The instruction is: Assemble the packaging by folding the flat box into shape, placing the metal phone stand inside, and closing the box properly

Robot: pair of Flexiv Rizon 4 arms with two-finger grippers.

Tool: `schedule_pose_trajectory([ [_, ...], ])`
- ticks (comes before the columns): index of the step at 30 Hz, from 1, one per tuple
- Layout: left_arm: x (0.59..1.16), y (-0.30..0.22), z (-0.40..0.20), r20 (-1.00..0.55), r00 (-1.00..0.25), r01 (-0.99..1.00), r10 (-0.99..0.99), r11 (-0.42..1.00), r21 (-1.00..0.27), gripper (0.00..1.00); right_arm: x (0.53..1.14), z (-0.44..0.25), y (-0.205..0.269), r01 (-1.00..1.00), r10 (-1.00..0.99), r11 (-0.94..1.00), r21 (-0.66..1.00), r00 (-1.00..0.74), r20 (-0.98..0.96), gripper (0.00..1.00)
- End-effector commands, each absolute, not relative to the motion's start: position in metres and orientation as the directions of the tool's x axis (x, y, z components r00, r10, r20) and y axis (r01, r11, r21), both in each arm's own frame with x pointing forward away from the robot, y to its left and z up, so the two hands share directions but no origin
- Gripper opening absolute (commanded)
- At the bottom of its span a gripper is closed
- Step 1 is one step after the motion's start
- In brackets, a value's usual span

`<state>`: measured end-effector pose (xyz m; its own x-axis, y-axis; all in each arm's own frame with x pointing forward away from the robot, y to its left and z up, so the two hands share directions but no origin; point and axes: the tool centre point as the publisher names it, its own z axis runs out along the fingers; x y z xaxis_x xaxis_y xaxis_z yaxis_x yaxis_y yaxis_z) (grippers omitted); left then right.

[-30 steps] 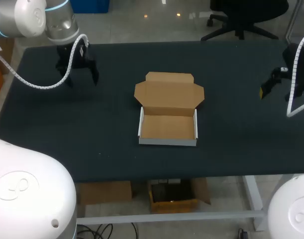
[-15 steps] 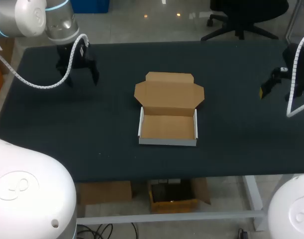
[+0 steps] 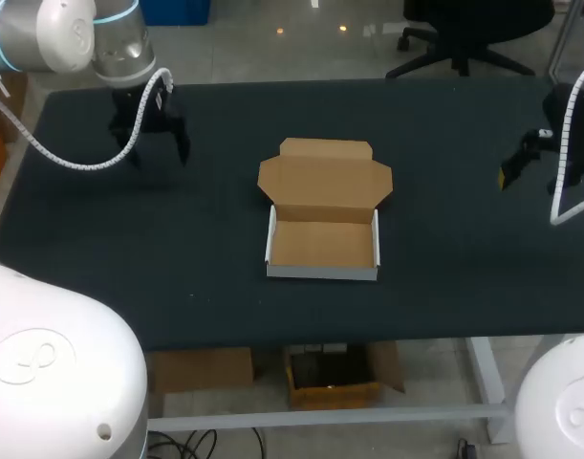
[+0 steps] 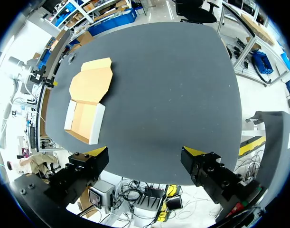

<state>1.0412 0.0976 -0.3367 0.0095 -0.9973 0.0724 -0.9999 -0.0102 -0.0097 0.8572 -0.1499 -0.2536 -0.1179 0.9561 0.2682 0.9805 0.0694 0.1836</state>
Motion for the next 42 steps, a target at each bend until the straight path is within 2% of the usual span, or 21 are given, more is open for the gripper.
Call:
schedule_pose_trajectory([
  [1,1.053,0.093,-0.340,0.051,0.013,-1.000,-0.999,-0.013,-0.001,1.00,0.857,-0.252,-0.150,0.981,0.956,0.070,0.180,-0.118,0.268,1.00],
  [25,1.110,0.094,-0.362,-0.013,0.064,-0.994,-0.998,-0.062,-0.092,1.00,0.857,-0.252,-0.150,0.981,0.956,0.070,0.180,-0.118,0.268,1.00],
  [42,1.161,0.114,-0.374,0.006,0.119,-0.989,-0.993,-0.119,-0.087,1.00,0.857,-0.252,-0.150,0.981,0.956,0.070,0.180,-0.118,0.268,1.00],
])
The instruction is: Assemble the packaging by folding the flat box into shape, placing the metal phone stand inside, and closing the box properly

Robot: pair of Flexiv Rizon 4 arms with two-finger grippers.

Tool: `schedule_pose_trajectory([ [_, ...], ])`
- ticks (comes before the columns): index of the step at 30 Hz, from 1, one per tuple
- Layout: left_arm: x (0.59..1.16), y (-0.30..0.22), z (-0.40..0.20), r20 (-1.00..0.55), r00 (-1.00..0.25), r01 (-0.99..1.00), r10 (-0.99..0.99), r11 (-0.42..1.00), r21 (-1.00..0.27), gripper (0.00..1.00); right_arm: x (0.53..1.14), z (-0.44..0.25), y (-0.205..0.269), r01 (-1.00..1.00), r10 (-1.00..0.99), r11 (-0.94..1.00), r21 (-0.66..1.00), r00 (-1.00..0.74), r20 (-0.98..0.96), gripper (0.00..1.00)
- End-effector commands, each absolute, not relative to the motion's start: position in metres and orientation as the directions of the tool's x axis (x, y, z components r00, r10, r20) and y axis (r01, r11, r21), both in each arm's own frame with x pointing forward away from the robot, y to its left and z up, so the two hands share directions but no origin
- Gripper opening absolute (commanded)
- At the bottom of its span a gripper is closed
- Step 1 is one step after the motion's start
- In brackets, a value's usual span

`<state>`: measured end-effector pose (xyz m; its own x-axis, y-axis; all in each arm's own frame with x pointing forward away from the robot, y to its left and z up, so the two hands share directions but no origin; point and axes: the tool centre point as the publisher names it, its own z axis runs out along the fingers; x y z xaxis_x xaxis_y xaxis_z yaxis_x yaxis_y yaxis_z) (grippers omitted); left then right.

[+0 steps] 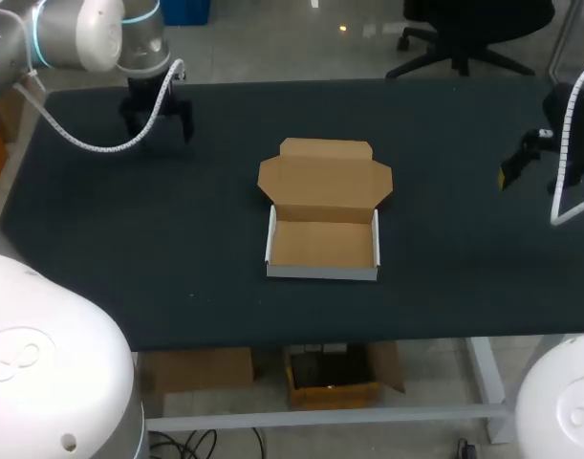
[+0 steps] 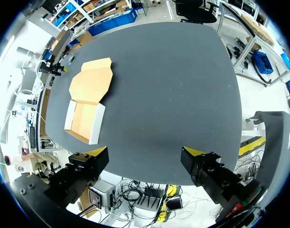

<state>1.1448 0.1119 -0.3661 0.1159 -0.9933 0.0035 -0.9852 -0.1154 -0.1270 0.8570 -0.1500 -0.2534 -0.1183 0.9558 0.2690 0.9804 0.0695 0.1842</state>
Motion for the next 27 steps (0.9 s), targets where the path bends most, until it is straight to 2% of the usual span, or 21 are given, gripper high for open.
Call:
schedule_pose_trajectory([
  [1,1.164,0.115,-0.375,0.007,0.120,-0.989,-0.993,-0.120,-0.085,1.00,0.857,-0.252,-0.150,0.981,0.956,0.070,0.180,-0.118,0.268,1.00],
  [27,1.201,0.130,-0.388,0.023,0.148,-0.987,-0.989,-0.149,-0.066,1.00,0.857,-0.252,-0.150,0.981,0.956,0.070,0.180,-0.118,0.268,1.00],
])
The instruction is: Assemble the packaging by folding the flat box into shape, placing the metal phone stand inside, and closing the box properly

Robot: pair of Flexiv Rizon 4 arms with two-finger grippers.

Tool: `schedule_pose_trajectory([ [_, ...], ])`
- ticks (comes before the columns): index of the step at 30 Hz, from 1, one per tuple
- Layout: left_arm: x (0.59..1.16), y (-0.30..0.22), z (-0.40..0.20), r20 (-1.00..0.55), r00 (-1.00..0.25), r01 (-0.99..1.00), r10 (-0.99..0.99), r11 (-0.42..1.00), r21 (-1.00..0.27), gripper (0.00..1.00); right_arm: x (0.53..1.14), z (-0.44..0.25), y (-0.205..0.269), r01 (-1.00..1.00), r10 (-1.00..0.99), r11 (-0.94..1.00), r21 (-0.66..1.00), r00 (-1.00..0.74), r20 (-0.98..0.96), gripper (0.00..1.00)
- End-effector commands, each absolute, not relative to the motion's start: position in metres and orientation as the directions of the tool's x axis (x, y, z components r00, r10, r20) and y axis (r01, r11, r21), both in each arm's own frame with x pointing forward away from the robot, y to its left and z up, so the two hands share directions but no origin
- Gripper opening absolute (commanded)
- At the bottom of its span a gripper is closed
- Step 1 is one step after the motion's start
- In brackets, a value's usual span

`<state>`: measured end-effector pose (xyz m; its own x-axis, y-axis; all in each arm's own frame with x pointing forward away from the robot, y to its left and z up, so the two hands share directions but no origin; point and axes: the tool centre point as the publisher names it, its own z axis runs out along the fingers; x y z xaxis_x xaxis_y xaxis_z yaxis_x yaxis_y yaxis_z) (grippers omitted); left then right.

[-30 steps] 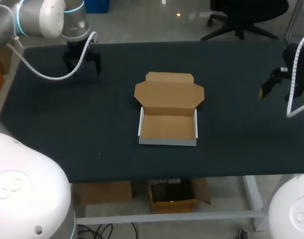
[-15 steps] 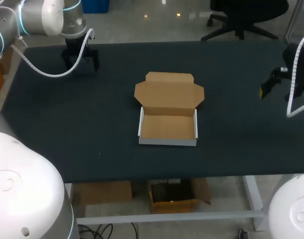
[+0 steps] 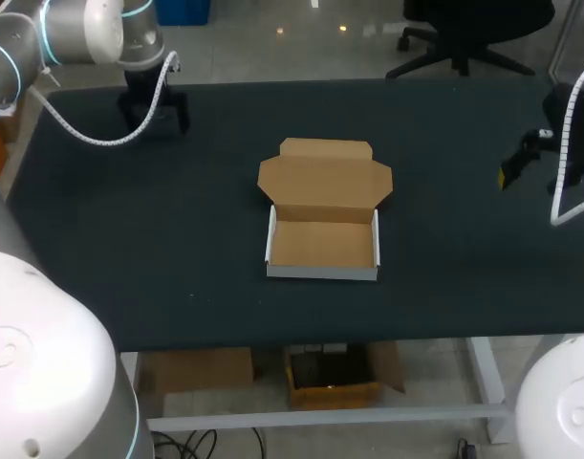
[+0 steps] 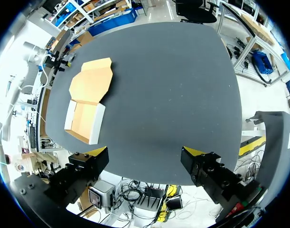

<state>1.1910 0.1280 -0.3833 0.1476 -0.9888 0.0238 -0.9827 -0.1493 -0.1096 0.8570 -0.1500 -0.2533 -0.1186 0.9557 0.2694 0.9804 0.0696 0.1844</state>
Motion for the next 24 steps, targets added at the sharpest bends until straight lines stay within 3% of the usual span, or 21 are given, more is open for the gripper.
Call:
schedule_pose_trajectory([
  [1,1.202,0.131,-0.388,0.024,0.148,-0.987,-0.989,-0.150,-0.065,1.00,0.857,-0.252,-0.150,0.981,0.956,0.070,0.180,-0.118,0.268,1.00],
  [24,1.224,0.136,-0.392,0.031,0.153,-0.986,-0.988,-0.155,-0.055,1.00,0.857,-0.252,-0.150,0.981,0.956,0.070,0.180,-0.118,0.268,1.00],
])
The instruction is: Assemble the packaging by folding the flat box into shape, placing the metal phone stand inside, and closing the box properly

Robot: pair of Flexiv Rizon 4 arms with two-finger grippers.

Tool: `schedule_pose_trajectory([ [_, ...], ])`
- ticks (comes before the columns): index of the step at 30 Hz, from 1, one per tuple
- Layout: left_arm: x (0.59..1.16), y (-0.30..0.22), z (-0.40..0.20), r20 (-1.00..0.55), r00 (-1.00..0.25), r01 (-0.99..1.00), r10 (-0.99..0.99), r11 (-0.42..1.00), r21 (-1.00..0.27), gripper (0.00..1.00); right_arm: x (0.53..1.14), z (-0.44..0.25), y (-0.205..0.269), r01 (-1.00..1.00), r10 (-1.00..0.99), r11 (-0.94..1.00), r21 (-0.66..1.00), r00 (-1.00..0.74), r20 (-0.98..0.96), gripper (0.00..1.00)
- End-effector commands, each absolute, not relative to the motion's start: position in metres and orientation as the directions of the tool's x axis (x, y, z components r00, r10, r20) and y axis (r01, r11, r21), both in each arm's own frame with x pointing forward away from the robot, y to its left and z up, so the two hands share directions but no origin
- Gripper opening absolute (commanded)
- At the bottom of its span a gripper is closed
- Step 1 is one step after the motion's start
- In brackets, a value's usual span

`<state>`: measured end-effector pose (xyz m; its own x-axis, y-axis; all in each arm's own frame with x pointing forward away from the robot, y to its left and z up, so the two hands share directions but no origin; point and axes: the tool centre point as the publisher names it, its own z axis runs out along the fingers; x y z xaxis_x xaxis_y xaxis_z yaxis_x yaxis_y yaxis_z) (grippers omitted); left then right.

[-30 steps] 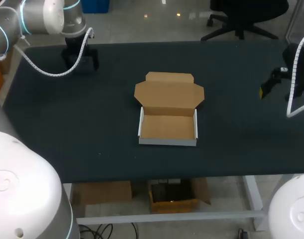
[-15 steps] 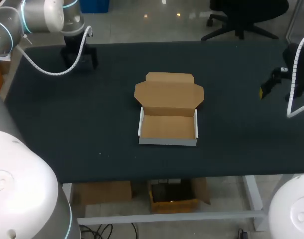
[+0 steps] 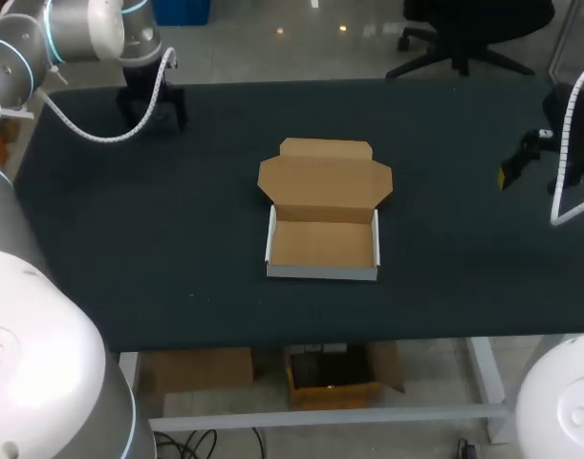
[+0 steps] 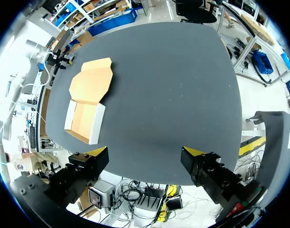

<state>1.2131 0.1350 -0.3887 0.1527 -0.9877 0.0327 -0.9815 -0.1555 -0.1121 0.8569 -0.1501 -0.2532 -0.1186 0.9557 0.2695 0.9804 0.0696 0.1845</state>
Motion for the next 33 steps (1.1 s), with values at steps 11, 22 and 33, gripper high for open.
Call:
schedule_pose_trajectory([
  [11,1.231,0.139,-0.393,0.033,0.153,-0.987,-0.988,-0.155,-0.051,1.00,0.857,-0.252,-0.150,0.981,0.956,0.070,0.180,-0.118,0.268,1.00],
  [22,1.218,0.141,-0.391,0.037,0.156,-0.986,-0.987,-0.158,-0.055,1.00,0.857,-0.252,-0.150,0.981,0.956,0.070,0.180,-0.118,0.268,1.00],
  [33,1.215,0.136,-0.392,0.031,0.148,-0.986,-0.988,-0.150,-0.072,1.00,0.857,-0.252,-0.150,0.981,0.956,0.070,0.180,-0.118,0.268,1.00],
])
